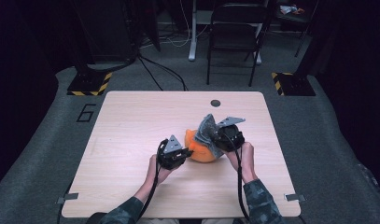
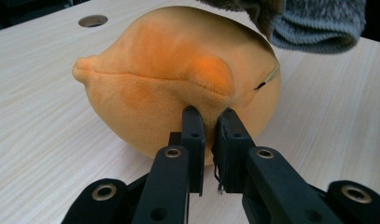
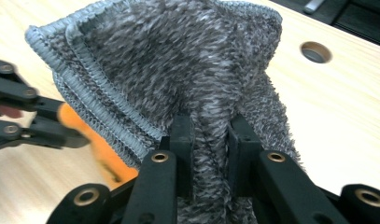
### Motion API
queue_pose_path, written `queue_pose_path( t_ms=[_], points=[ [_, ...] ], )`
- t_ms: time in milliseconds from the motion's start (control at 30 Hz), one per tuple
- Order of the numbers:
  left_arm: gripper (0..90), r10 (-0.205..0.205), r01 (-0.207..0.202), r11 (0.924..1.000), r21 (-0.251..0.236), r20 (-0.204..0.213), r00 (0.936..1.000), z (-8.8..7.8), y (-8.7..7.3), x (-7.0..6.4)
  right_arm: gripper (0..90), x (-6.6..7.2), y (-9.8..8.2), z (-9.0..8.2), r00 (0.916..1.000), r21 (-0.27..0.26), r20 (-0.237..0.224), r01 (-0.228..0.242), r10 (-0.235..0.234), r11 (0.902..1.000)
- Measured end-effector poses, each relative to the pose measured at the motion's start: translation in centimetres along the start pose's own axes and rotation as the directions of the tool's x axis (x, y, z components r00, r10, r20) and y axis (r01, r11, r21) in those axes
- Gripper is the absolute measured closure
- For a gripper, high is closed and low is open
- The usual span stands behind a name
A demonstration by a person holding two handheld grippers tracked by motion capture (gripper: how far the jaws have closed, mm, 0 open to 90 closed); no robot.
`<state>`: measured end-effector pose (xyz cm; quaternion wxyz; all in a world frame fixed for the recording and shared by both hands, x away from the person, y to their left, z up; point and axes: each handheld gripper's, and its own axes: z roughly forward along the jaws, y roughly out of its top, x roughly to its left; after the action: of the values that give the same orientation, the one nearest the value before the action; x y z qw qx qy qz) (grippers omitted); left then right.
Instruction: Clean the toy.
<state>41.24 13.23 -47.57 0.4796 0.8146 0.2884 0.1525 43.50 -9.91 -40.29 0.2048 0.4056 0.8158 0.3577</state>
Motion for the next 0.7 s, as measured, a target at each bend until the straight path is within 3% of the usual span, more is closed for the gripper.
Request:
queue_pose_path(
  t_ms=[67,333,533,700],
  points=[
    [83.4,-0.019,0.019,0.9998,0.008,0.006,0.9998,-0.1,0.1,0.2,75.3,0.6,0.2,0.3,0.9999,0.005,-0.008,0.011,-0.011,0.9999],
    [83.3,-0.021,0.021,0.9997,0.016,0.008,0.9997,-0.1,0.0,0.5,75.3,2.2,0.6,1.5,0.9975,0.021,-0.033,0.063,-0.062,0.9978],
    [83.1,-0.022,0.022,0.9997,0.004,0.011,0.9997,0.0,-0.2,0.6,75.3,1.9,0.3,1.8,0.9978,0.035,-0.018,0.064,-0.064,0.9973],
    [82.9,-0.02,0.02,0.9998,-0.001,0.01,0.9997,0.1,-0.3,0.6,75.2,0.7,-0.5,1.8,0.9996,0.044,0.002,0.029,-0.029,0.9986]
  ],
)
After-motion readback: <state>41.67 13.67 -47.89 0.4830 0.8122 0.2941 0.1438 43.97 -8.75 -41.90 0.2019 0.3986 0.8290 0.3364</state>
